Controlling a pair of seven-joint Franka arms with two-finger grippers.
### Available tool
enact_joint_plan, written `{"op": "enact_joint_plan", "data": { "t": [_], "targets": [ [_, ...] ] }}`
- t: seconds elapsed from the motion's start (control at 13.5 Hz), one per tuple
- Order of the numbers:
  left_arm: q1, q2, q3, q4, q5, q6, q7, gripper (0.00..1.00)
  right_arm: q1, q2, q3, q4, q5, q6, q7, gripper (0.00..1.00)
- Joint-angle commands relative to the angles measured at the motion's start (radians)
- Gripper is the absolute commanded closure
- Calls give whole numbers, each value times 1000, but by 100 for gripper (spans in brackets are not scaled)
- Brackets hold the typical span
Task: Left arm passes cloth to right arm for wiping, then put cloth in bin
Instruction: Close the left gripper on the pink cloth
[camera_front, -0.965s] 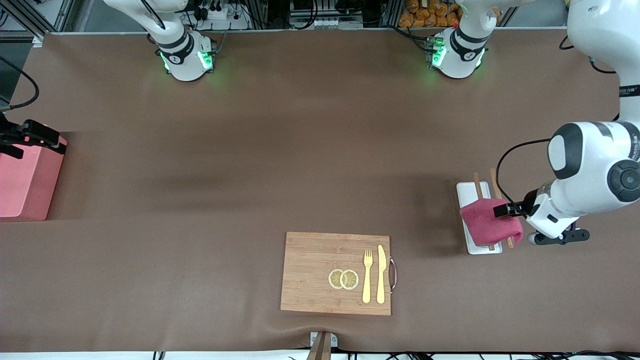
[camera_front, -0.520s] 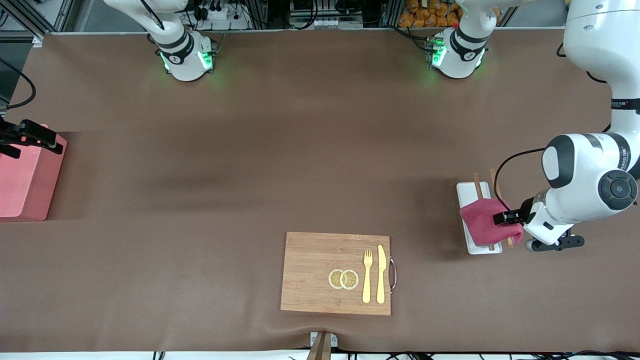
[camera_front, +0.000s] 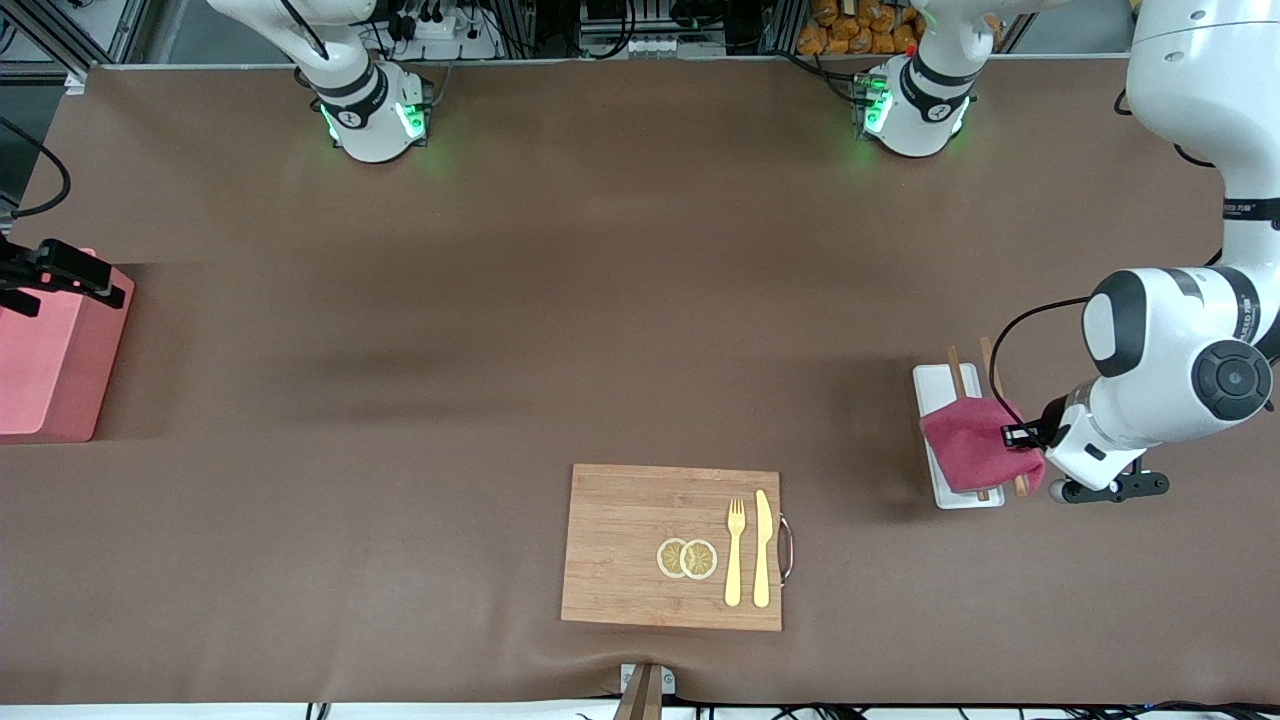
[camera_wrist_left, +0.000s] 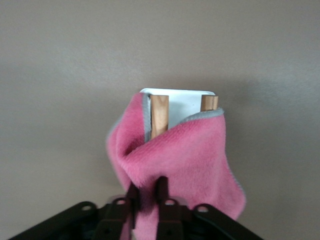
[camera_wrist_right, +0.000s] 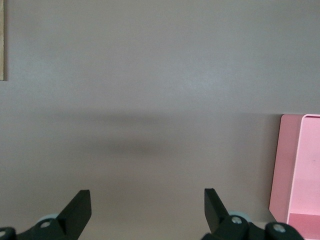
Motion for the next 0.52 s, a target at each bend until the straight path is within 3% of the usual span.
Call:
{"op": "enact_joint_plan", "data": {
  "t": [0.0,0.22,0.45],
  "targets": [
    [3,-19,-8,1,43,6,8,100,-7,11,7,8,6,-20,5,0],
    [-8,-55,-19,7,42,4,34,100,-7,20,7,8,6,-29,-3,0],
    [-6,-123,-112,9,39,-12,44,100,-7,26,8,8,12,-38,-3,0]
  ]
}}
